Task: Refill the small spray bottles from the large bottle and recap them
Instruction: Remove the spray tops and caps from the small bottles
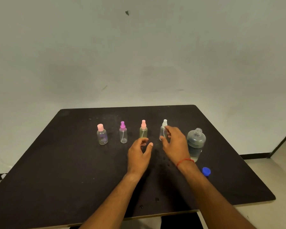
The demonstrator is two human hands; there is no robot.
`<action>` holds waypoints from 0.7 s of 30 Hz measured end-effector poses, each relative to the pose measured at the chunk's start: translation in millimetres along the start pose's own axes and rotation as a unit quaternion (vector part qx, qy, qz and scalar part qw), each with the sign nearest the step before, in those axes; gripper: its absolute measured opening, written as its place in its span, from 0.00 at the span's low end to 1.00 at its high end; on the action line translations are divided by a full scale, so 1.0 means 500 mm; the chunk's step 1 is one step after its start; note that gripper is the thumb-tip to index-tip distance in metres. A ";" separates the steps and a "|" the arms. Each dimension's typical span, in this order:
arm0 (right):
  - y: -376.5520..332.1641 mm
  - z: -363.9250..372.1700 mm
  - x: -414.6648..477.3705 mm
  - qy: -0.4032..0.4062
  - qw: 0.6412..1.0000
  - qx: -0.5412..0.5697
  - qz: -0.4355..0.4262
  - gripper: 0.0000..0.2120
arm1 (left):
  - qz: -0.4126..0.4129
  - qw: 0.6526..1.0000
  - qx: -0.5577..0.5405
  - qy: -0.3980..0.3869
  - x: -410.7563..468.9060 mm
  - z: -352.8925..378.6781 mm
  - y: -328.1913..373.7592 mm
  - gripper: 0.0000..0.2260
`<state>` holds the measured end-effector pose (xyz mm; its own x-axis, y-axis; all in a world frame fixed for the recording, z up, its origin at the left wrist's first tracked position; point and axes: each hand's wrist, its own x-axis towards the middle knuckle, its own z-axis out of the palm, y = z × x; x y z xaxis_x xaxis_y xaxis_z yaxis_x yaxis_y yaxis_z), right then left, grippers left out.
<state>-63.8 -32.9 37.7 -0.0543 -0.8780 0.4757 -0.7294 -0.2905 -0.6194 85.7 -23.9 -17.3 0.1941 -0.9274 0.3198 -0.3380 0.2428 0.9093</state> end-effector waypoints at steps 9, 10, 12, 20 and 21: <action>-0.009 0.038 0.135 0.005 0.992 -0.046 0.117 0.24 | -0.013 1.000 -0.003 -0.018 0.022 0.024 0.013 0.12; -0.006 0.041 0.142 0.000 0.991 -0.054 0.124 0.24 | -0.015 1.000 0.000 -0.020 0.020 0.027 0.012 0.12; 0.003 0.042 0.153 -0.022 0.987 -0.076 0.141 0.21 | -0.021 1.000 0.001 -0.022 0.018 0.033 0.011 0.12; 0.020 0.029 0.131 -0.033 0.990 -0.066 0.122 0.06 | -0.023 0.999 0.008 -0.034 0.021 0.053 0.008 0.21; 0.015 0.023 0.123 -0.027 0.991 -0.056 0.115 0.05 | -0.024 0.999 0.012 -0.038 0.023 0.056 0.010 0.24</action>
<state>-64.8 -93.5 55.1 -0.1930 -0.9361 0.2941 -0.7729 -0.0396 -0.6333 60.3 -41.5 -16.5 0.1396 -0.9570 0.2542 -0.3529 0.1918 0.9158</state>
